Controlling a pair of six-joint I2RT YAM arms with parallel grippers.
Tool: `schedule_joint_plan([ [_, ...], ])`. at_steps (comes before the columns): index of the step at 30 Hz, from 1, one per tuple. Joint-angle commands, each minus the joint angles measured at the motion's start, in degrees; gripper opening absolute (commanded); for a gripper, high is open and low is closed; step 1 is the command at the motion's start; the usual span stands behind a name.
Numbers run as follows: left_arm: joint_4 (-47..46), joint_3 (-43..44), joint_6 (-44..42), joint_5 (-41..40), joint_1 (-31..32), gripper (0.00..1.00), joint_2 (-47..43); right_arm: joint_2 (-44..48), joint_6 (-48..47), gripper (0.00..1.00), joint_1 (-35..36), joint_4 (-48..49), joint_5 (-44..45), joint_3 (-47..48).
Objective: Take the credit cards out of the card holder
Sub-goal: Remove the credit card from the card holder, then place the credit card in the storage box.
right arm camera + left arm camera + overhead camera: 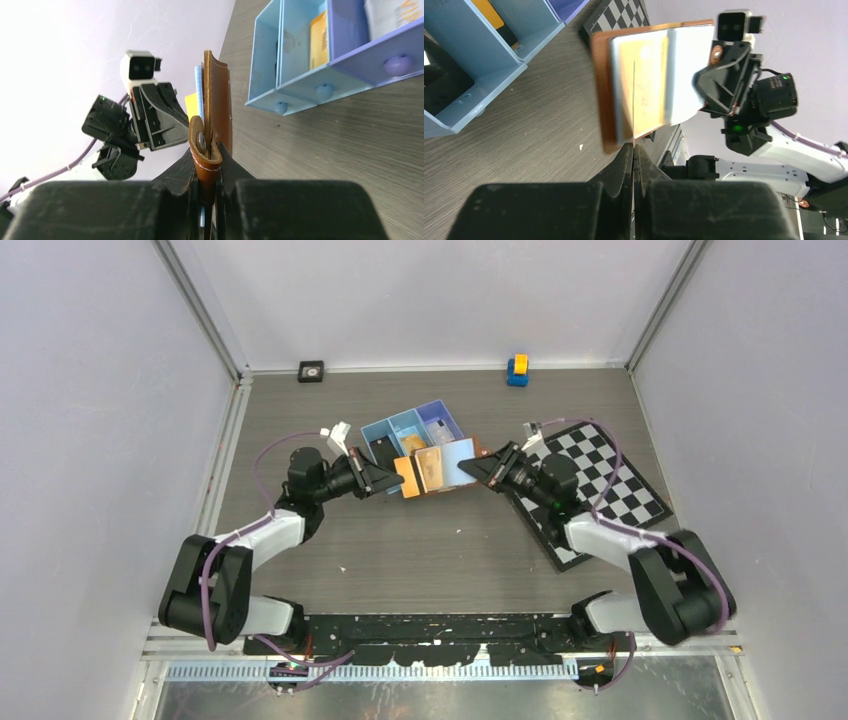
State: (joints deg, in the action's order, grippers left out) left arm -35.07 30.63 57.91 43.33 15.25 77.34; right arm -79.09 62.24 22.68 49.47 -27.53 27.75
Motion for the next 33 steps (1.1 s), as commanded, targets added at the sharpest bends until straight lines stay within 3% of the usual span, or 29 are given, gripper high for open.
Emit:
schedule_joint_plan([
  [1,1.6,-0.3,-2.9,-2.3,-0.2,0.0,-2.3,13.7,-8.1,0.0,-1.7,-14.6,9.6,0.5],
  [5,1.5,-0.7,-2.5,-4.7,0.1,0.0,-1.8,24.3,-11.5,0.0,-1.7,-27.0,23.3,-0.9],
  [11,4.3,2.6,-0.5,-10.6,3.4,0.0,-1.2,31.7,-10.1,0.01,-1.8,-27.8,33.5,-4.7],
  [20,10.0,12.7,1.2,-19.6,4.9,0.0,1.1,33.4,-8.9,0.01,-1.7,-27.4,34.1,-5.9],
  [27,8.4,17.7,-2.0,-19.5,4.9,0.0,10.7,32.5,-9.1,0.01,-1.8,-26.9,33.2,-5.9],
  [33,2.9,21.2,0.9,-15.3,5.1,0.0,20.6,32.6,-9.3,0.01,-1.7,-26.8,32.7,-5.8],
])
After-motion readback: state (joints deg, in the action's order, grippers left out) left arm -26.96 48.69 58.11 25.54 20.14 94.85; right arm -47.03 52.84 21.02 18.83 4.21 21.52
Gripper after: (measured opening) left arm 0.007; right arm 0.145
